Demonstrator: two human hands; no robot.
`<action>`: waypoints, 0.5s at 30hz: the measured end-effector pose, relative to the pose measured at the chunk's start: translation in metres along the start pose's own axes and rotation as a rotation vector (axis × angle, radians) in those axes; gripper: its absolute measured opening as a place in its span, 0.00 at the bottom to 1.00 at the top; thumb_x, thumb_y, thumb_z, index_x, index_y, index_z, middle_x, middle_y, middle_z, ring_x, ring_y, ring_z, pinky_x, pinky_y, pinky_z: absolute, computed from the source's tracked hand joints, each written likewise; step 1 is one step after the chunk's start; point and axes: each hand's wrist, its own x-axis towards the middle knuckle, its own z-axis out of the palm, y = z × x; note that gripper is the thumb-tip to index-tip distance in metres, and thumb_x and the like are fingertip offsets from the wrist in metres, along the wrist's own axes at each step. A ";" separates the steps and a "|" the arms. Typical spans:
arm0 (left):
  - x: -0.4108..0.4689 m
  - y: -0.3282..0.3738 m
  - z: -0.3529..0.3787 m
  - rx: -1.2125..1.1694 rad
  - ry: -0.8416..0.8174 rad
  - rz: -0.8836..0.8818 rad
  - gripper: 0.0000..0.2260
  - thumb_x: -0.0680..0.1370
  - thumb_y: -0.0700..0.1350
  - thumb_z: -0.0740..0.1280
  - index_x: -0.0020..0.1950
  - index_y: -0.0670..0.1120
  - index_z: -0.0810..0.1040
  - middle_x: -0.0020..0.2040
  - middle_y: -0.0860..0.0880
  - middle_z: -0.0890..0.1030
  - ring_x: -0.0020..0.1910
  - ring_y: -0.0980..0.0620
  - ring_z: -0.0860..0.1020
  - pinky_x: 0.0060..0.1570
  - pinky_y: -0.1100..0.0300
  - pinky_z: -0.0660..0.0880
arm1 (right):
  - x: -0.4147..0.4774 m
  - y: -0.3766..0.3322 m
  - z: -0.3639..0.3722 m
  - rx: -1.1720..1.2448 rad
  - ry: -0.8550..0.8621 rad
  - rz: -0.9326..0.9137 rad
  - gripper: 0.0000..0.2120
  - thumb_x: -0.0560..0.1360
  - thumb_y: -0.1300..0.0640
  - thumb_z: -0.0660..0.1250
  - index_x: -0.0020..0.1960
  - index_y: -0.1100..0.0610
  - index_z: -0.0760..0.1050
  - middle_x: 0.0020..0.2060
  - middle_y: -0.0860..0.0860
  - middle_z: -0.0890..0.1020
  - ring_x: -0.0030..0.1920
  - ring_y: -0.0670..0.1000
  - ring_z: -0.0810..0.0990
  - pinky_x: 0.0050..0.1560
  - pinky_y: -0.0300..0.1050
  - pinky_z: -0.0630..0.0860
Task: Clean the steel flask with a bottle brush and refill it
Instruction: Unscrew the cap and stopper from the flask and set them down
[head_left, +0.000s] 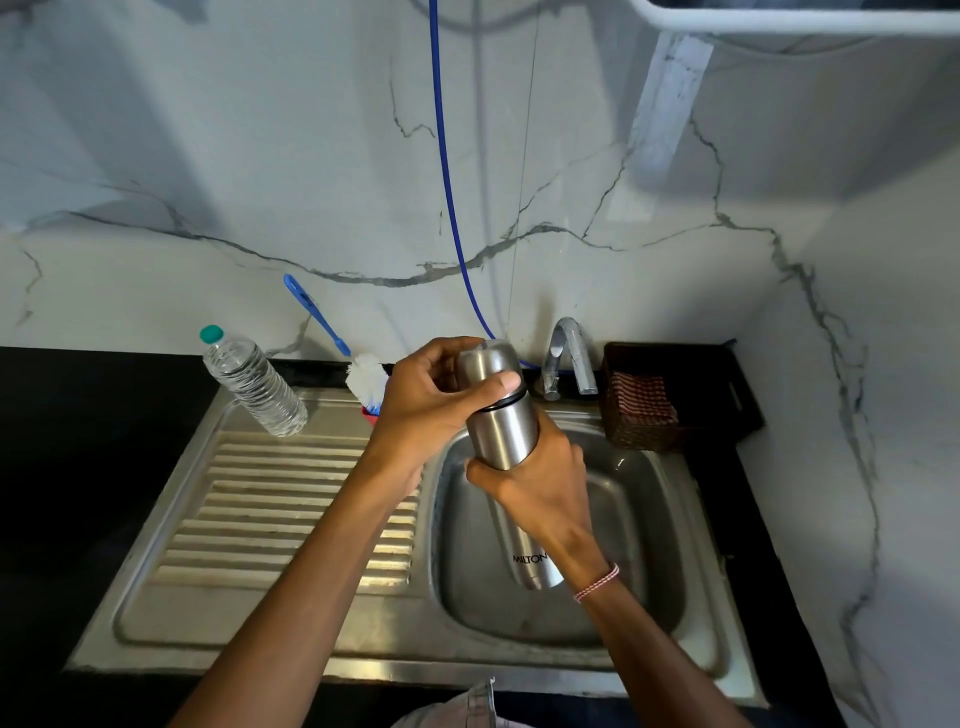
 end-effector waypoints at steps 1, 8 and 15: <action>0.001 0.000 -0.001 0.024 0.017 0.010 0.22 0.68 0.44 0.83 0.59 0.47 0.83 0.51 0.48 0.87 0.51 0.53 0.85 0.48 0.61 0.81 | 0.000 0.000 0.001 -0.010 0.005 -0.001 0.25 0.59 0.44 0.79 0.53 0.46 0.75 0.37 0.42 0.83 0.35 0.42 0.82 0.35 0.40 0.81; 0.008 0.008 -0.005 0.214 0.128 0.087 0.21 0.64 0.61 0.82 0.51 0.54 0.84 0.45 0.54 0.86 0.47 0.53 0.85 0.51 0.49 0.84 | -0.003 0.003 0.003 -0.074 0.028 -0.027 0.27 0.60 0.44 0.79 0.56 0.45 0.74 0.38 0.41 0.82 0.34 0.41 0.82 0.36 0.40 0.81; -0.001 0.009 -0.028 -0.053 0.007 0.024 0.26 0.67 0.49 0.78 0.60 0.44 0.73 0.45 0.54 0.85 0.44 0.55 0.85 0.42 0.60 0.82 | 0.000 0.010 0.001 0.011 0.055 -0.017 0.25 0.59 0.46 0.81 0.52 0.46 0.75 0.37 0.41 0.83 0.35 0.40 0.82 0.35 0.37 0.80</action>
